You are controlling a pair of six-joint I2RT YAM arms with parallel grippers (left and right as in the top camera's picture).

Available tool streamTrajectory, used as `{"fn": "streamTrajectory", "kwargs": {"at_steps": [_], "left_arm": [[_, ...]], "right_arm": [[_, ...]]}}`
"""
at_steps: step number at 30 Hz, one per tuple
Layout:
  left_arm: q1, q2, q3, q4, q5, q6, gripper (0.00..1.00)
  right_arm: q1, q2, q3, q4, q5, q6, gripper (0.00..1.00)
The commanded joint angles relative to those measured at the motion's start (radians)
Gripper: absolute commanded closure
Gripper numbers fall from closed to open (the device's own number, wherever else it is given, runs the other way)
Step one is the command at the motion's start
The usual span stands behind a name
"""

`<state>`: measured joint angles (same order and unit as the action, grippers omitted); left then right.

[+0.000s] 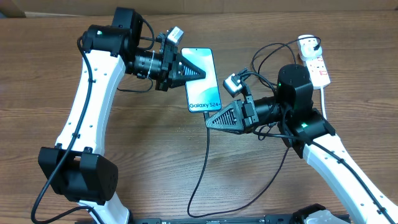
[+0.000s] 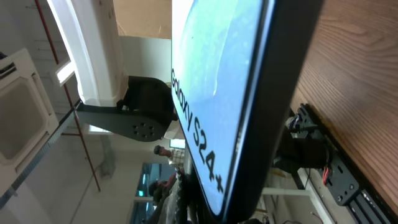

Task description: Plug charger to phone and switch on socket

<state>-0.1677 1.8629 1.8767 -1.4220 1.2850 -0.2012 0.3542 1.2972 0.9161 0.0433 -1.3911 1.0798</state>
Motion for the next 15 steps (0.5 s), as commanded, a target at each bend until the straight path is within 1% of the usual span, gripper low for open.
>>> {"fn": "streamTrajectory", "kwargs": {"at_steps": [1,15], "left_arm": [[-0.016,-0.004,0.009,-0.034,0.016,0.075,0.96],[-0.024,-0.004,0.009,-0.049,0.016,0.09,0.96]], "right_arm": [[-0.014,0.007,0.018,0.019,0.101,0.002,0.96],[-0.014,0.03,0.018,0.021,0.119,0.017,0.96]]}}
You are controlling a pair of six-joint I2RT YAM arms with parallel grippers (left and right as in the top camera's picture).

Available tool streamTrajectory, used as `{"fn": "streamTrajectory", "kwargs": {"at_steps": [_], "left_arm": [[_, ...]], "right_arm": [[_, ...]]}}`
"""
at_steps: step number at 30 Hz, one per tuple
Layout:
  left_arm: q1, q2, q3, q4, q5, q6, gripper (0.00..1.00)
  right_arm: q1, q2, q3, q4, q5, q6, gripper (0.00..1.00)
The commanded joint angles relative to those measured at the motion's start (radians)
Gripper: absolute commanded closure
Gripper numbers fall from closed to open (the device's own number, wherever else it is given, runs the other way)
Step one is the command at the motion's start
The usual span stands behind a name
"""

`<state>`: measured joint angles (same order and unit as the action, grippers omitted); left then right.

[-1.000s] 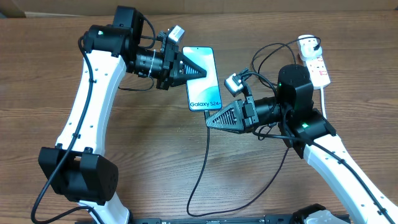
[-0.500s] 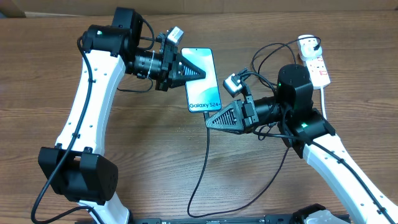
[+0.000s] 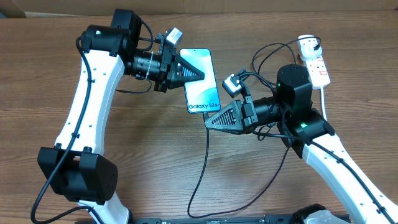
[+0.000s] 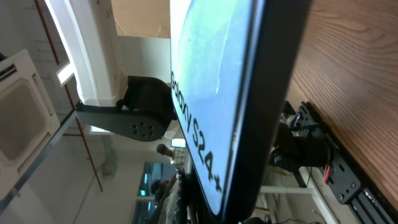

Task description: Plug charger to phone and switch on socket

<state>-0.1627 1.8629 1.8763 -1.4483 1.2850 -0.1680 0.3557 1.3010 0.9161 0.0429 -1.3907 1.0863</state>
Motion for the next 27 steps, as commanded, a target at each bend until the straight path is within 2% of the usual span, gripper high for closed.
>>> {"fn": "streamTrajectory", "kwargs": {"at_steps": [1,11,27], "left_arm": [[-0.029,-0.004,0.01,-0.023,0.015,0.056,0.96],[-0.029,-0.004,0.01,-0.022,0.013,0.057,0.96],[-0.029,-0.004,0.01,-0.047,0.013,0.073,0.96]], "right_arm": [[-0.016,0.031,0.018,0.029,0.118,0.014,0.96],[-0.016,0.032,0.018,0.126,0.107,0.101,0.96],[-0.016,0.034,0.018,0.128,0.116,0.099,0.96]]}}
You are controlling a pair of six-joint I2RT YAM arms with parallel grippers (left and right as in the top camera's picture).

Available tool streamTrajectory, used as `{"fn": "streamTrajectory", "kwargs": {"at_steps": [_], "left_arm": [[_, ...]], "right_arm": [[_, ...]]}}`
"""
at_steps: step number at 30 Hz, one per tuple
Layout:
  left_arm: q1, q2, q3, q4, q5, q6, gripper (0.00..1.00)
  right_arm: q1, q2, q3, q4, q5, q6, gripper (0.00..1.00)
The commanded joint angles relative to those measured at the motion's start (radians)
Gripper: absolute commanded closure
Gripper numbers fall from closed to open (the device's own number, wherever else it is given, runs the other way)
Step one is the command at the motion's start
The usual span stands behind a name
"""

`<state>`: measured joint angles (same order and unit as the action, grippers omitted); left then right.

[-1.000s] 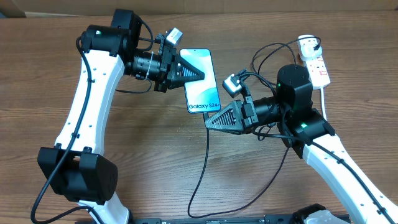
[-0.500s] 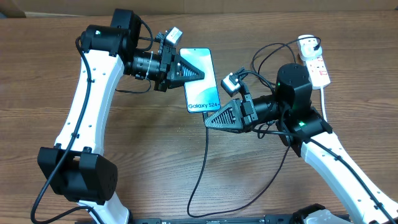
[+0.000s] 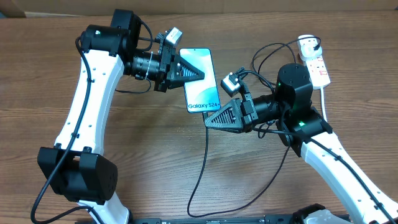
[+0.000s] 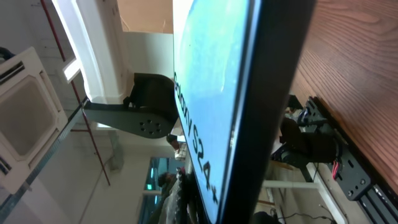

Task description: Plug charger to phone and switch on socket

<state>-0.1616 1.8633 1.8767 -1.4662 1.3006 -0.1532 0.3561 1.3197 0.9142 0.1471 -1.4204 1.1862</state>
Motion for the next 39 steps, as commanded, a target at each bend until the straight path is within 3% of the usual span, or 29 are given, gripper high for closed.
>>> {"fn": "streamTrajectory", "kwargs": {"at_steps": [1,10,13,21,26,27,29,33,39], "left_arm": [[-0.03,-0.005,0.009,-0.029,-0.002,0.061,0.96],[-0.029,-0.005,0.009,-0.024,-0.003,0.061,0.96],[-0.028,-0.005,0.009,-0.017,-0.003,0.061,0.96],[0.008,-0.005,0.009,0.061,-0.034,-0.011,0.96],[0.038,-0.005,0.009,0.105,-0.055,-0.035,0.96],[0.047,-0.005,0.009,0.12,-0.055,-0.045,0.96],[0.053,-0.005,0.009,0.135,-0.055,-0.063,0.96],[0.056,-0.005,0.009,0.156,-0.07,-0.064,0.96],[0.056,-0.005,0.009,0.156,-0.288,-0.072,0.96]], "right_arm": [[-0.016,0.016,0.019,0.024,0.146,-0.001,0.96],[-0.016,0.016,0.019,0.024,0.144,-0.004,0.94],[-0.016,0.016,0.019,0.024,0.144,-0.004,0.77],[-0.016,0.016,0.019,0.024,0.117,-0.005,0.56],[-0.016,0.016,0.019,0.023,0.119,-0.016,0.28],[-0.016,0.016,0.018,0.003,0.135,-0.035,0.21],[-0.016,0.016,0.018,-0.065,0.175,-0.079,0.17],[-0.016,0.016,0.017,-0.306,0.349,-0.241,0.16],[-0.016,0.016,0.017,-0.602,0.707,-0.424,0.16]]}}
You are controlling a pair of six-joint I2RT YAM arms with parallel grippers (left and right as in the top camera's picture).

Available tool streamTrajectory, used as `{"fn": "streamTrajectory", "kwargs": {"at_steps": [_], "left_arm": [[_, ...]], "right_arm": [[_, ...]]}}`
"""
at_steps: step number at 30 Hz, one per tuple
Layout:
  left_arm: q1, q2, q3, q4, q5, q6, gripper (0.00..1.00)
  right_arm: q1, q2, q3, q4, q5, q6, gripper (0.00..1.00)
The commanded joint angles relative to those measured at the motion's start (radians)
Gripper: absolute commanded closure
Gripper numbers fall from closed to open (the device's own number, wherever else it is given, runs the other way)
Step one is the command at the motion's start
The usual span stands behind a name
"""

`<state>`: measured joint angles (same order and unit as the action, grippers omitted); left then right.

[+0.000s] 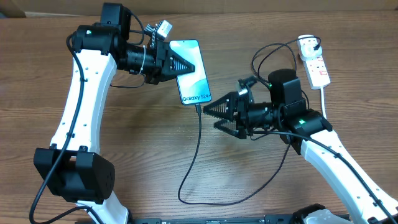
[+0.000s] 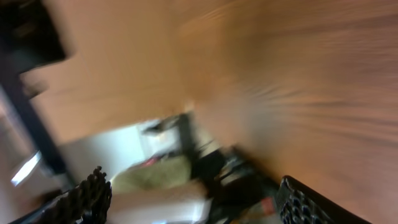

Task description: Plug charger to phone and switch on socket

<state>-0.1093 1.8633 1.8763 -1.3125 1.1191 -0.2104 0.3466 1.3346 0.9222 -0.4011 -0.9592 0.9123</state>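
The phone (image 1: 191, 73), its blue screen marked Galaxy S24+, is held off the table at the back centre with my left gripper (image 1: 200, 68) shut on its side. The black charger cable (image 1: 198, 143) meets the phone's lower edge and hangs down in a loop to the table. My right gripper (image 1: 212, 116) is just right of the cable's phone end, open and apart from it. The right wrist view is blurred by motion; its fingers (image 2: 93, 193) stand wide apart with nothing between them. The white socket strip (image 1: 316, 62) lies at the back right.
A white plug (image 1: 308, 43) with black leads sits in the strip's far end. Cable loops lie between the strip and the right arm (image 1: 292, 109), and along the table's front edge (image 1: 211, 202). The table is brown wood.
My right gripper has let go of the charger plug, opened and drawn back to the right. The left gripper has moved the phone up and to the left, with the cable still at its lower edge.
At all three earlier moments my left gripper held the phone while my right gripper held the plug at the phone's lower edge, shifting only slightly. Now the cable hangs from the phone and the right gripper is open and away from it.
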Motion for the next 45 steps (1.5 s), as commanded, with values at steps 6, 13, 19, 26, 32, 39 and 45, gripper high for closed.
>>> {"fn": "streamTrajectory", "kwargs": {"at_steps": [6,13,19,26,32,39,45], "left_arm": [[0.004,-0.005,0.01,0.005,-0.256,-0.014,0.96],[-0.016,-0.005,0.01,-0.002,-0.438,-0.014,0.96],[-0.088,-0.001,0.01,0.005,-0.554,-0.018,0.96],[-0.196,0.028,0.01,0.007,-0.898,-0.182,0.96],[-0.273,0.104,0.01,0.008,-1.183,-0.33,0.96],[-0.306,0.226,0.01,0.025,-1.26,-0.4,0.96],[-0.338,0.31,0.01,0.039,-1.341,-0.444,0.96]], "right_arm": [[-0.006,0.001,0.013,-0.085,0.262,-0.233,0.12],[-0.008,0.001,0.14,-0.281,0.397,-0.338,0.09],[-0.008,0.001,0.364,-0.576,0.699,-0.372,0.04],[-0.008,0.001,0.559,-0.787,0.908,-0.371,0.0],[-0.008,0.001,0.566,-0.829,0.93,-0.371,0.0],[-0.039,0.001,0.566,-0.855,0.958,-0.371,0.0],[-0.087,0.001,0.566,-0.88,0.958,-0.371,0.0]]}}
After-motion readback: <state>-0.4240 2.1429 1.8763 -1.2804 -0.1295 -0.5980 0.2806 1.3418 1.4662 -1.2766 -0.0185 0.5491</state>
